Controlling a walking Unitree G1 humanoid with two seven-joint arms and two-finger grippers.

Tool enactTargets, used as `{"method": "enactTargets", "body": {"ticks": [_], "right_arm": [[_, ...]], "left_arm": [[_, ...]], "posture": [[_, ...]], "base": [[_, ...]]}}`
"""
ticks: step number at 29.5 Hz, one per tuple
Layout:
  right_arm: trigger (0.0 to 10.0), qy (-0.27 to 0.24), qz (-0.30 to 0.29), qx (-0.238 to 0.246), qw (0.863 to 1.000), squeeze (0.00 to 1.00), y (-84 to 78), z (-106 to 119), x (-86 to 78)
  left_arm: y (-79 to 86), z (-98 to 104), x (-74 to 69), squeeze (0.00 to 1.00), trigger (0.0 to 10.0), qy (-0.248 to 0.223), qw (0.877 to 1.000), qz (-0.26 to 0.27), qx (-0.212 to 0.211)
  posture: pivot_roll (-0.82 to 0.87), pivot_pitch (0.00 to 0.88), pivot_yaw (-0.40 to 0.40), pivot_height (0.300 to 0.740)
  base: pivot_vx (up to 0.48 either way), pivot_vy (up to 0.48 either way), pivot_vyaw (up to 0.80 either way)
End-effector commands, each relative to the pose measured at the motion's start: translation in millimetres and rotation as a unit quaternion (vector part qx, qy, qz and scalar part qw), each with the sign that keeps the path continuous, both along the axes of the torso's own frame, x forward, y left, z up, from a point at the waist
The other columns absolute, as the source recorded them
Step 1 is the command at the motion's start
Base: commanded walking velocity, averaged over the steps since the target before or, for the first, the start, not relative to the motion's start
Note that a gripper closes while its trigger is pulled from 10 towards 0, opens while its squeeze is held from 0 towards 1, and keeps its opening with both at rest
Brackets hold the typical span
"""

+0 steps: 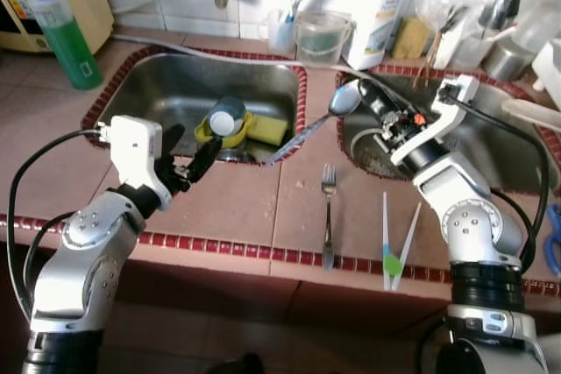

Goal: Kitchen organization

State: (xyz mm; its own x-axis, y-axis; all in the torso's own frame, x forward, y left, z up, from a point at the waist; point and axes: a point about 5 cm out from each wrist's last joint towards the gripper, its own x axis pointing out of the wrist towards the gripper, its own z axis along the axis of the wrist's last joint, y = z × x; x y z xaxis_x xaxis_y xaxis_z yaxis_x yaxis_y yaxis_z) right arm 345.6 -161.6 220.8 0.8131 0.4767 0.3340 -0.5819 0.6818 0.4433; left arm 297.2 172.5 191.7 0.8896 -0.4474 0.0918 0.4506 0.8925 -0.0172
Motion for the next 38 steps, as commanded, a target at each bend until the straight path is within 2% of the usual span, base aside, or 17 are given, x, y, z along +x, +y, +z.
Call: {"method": "enactTargets", "body": {"ticks": [1,5,13,25,38], "right_arm": [[10.0,-0.015,0.004,0.01,1.0,0.0,1.5,7.8,-1.3],[10.0,-0.015,0.004,0.012,1.0,0.0,1.4,7.7,-1.6],[10.0,-0.013,0.003,0.012,1.0,0.0,0.8,6.2,-2.4],[10.0,-0.004,-0.011,0.016,1.0,0.0,-4.3,-0.9,-6.6],[10.0,0.0,-0.012,0.013,1.0,0.0,-4.2,-4.2,-8.7]], "left_arm": [[2.2,2.9,0.1,0.0,10.0,-0.004,1.0,-0.001,0.006],[1.5,3.0,0.4,0.0,10.0,-0.004,1.0,-0.003,0.007],[-0.4,5.0,-0.3,0.0,10.0,-0.011,1.0,-0.01,0.012],[-0.6,5.1,-1.3,0.0,10.0,-0.02,0.998,-0.032,0.048],[-4.0,3.7,-1.2,0.0,10.0,-0.021,0.997,-0.048,0.051]], "posture": [[-0.02,0.132,0.019,0.74],[-0.02,0.132,0.021,0.74],[-0.02,0.132,0.021,0.74],[-0.02,0.125,0.025,0.74],[-0.03,0.115,0.027,0.74]], "base": [[0.0,0.345,0.0],[0.0,0.309,0.0],[0.0,0.0,0.0],[0.0,0.0,0.0],[0.0,0.0,0.0]]}}
